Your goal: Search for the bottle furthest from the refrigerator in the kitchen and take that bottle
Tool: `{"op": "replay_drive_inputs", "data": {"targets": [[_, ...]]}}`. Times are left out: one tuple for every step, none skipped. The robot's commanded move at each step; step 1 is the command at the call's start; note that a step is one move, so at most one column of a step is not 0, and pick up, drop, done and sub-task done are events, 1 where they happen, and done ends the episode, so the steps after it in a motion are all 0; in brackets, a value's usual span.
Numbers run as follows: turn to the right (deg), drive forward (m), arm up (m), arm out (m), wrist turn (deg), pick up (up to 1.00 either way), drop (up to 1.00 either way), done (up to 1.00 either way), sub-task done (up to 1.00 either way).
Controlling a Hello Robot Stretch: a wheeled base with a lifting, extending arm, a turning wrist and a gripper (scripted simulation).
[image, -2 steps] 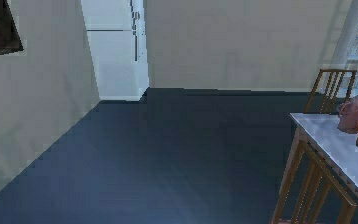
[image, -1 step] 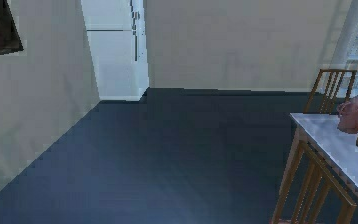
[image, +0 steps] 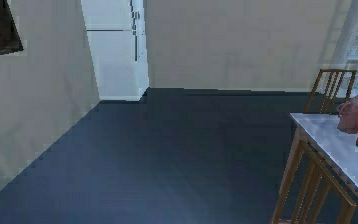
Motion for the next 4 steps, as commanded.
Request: {"op": "replay_drive_inputs", "data": {"targets": [[0.0, 0.00, 0.00, 0.00, 45.0, 0.00, 0.00, 0.00, 0.00], [0.0, 0.00, 0.00, 0.00, 45.0, 0.00, 0.00, 0.00, 0.00], [0.0, 0.00, 0.00, 0.00, 36.0, 0.00, 0.00, 0.00, 0.00], [0.0, 0.00, 0.00, 0.00, 0.0, 1.00, 0.00, 0.00, 0.00]]}}
